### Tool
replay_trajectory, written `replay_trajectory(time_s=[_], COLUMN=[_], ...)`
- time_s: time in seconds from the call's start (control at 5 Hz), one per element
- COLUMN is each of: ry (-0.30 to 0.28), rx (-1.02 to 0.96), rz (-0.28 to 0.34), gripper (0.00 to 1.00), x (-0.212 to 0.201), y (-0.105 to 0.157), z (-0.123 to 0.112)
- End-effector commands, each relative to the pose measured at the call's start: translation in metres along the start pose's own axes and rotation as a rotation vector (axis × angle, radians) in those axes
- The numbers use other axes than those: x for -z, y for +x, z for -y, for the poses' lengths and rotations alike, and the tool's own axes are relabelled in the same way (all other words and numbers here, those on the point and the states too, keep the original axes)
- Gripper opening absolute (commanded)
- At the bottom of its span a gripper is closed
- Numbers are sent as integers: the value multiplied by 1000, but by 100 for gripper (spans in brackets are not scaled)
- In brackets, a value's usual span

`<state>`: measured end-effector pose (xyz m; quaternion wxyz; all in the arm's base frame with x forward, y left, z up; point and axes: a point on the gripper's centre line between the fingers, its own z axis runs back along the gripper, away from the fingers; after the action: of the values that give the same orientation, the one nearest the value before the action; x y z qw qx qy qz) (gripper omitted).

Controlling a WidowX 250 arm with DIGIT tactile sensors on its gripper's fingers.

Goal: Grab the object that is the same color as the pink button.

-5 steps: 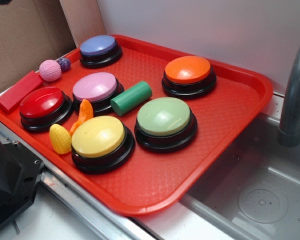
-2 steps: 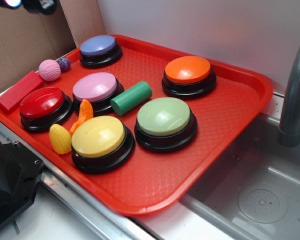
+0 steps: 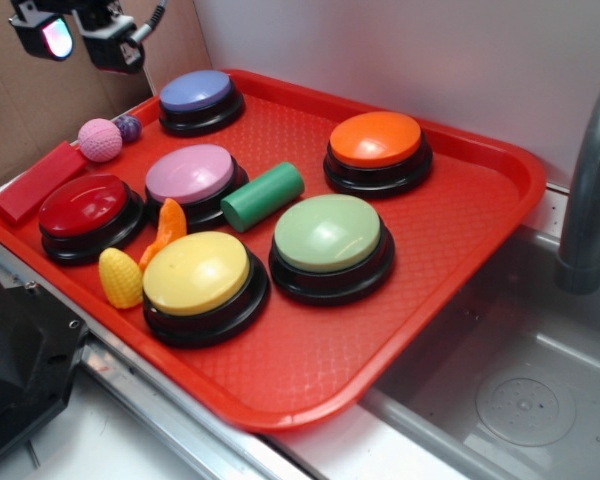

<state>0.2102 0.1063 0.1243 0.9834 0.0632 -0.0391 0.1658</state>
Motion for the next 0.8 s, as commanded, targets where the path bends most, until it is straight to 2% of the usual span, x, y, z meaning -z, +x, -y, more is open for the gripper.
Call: replay_trajectory(time_s=[0.0,0.2,0.4,0.6], ry=[169,237,260,122], rx=[-212,-262,-267,-196], rz=[57,22,-27,-31], gripper=[100,100,100,100], x=[45,62,83,96], y=[19,21,23,28], z=[-56,-68,-73,-65])
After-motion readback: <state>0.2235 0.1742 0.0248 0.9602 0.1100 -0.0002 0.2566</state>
